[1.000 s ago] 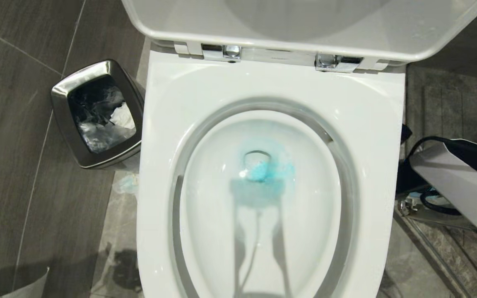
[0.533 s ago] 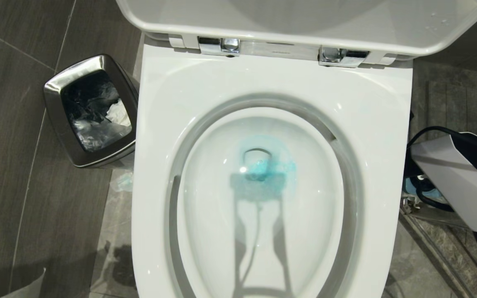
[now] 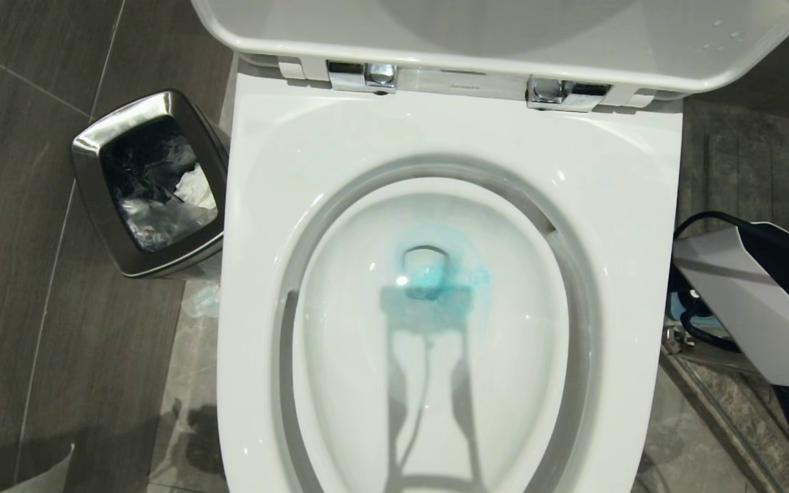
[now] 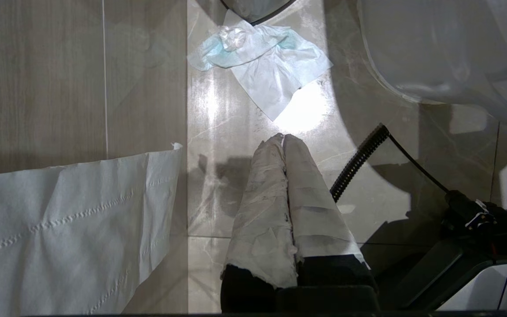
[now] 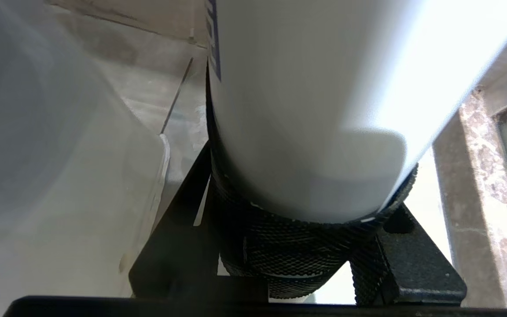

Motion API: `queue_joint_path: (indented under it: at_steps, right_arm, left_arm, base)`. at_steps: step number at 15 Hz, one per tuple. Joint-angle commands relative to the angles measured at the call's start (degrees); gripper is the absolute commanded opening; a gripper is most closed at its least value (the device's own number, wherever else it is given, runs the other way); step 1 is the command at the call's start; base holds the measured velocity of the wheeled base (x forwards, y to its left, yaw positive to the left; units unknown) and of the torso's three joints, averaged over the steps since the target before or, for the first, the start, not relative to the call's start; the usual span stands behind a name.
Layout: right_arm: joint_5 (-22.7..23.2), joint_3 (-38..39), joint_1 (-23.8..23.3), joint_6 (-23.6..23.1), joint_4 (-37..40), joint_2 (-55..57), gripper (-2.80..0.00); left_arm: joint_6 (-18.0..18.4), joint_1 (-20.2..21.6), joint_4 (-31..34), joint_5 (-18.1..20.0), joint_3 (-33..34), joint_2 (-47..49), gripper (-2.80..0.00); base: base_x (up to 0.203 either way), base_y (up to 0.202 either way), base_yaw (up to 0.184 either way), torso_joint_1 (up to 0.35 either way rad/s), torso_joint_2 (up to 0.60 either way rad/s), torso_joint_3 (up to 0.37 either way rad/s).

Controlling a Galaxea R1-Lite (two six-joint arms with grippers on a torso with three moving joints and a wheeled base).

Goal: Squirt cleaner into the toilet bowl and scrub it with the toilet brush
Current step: Place the cleaning agent on the floor

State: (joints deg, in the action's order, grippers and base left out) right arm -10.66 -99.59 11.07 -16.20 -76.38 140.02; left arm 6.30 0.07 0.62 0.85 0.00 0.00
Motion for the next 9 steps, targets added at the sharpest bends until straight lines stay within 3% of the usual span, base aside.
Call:
queue_joint_path:
  at_steps: [1, 9]
  right_arm:
    - [-0.15, 0.36, -0.4, -0.06, -0.32, 0.75, -2.8]
    - [-1.39, 1.94, -3.79, 0.03, -2.65, 2.42, -2.8]
  left_arm:
    - [0.03, 0.01, -0.01, -0.01, 0.0, 0.03, -2.8]
    - [0.03, 0.01, -0.01, 0.03, 0.0, 0.09, -2.8]
  base:
    - [0.0, 0.0, 0.0, 0.0, 0.0, 0.0]
    - [0.0, 0.0, 0.0, 0.0, 0.0, 0.0]
